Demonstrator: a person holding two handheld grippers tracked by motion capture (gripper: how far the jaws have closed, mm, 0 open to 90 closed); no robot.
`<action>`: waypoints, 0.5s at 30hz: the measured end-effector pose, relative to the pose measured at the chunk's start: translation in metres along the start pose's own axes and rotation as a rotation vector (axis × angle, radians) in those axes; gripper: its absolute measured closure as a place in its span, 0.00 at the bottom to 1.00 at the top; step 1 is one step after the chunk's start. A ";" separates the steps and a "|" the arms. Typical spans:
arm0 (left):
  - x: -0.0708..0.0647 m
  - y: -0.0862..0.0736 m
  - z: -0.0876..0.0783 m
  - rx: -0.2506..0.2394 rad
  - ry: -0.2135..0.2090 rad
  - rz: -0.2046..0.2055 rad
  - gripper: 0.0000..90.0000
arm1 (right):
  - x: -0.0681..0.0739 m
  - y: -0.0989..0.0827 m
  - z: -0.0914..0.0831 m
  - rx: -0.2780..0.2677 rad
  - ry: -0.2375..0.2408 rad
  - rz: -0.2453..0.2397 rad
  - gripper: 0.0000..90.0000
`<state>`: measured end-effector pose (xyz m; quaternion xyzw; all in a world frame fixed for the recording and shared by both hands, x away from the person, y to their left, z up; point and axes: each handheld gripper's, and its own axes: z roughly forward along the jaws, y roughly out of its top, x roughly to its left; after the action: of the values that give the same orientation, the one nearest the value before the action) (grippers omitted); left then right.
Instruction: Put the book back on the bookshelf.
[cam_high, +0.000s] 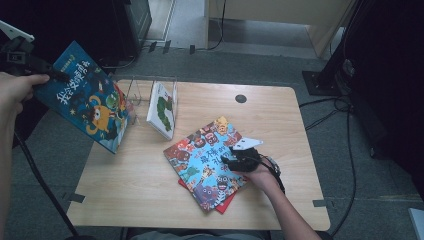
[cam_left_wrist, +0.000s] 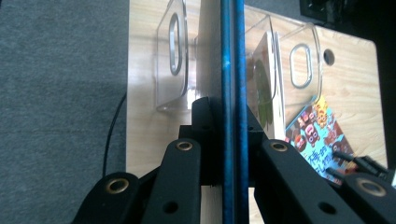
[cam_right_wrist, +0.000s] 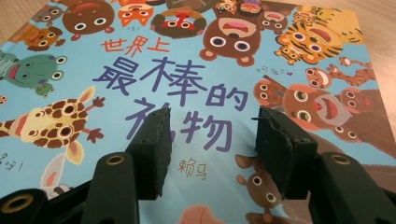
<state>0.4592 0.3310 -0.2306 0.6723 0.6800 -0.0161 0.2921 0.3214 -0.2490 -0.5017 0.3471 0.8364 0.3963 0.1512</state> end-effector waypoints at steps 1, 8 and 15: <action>0.002 0.003 0.002 -0.005 -0.008 -0.003 0.93 | 0.000 0.000 0.000 -0.002 0.000 -0.004 0.50; 0.011 0.010 0.020 -0.024 -0.011 -0.018 0.93 | 0.001 0.000 -0.001 0.013 0.007 -0.008 0.50; 0.013 0.014 0.030 -0.023 -0.004 -0.023 0.93 | 0.002 -0.001 -0.002 0.004 -0.001 -0.005 0.50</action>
<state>0.4846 0.3323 -0.2553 0.6609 0.6874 -0.0129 0.3010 0.3182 -0.2488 -0.5014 0.3455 0.8380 0.3941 0.1517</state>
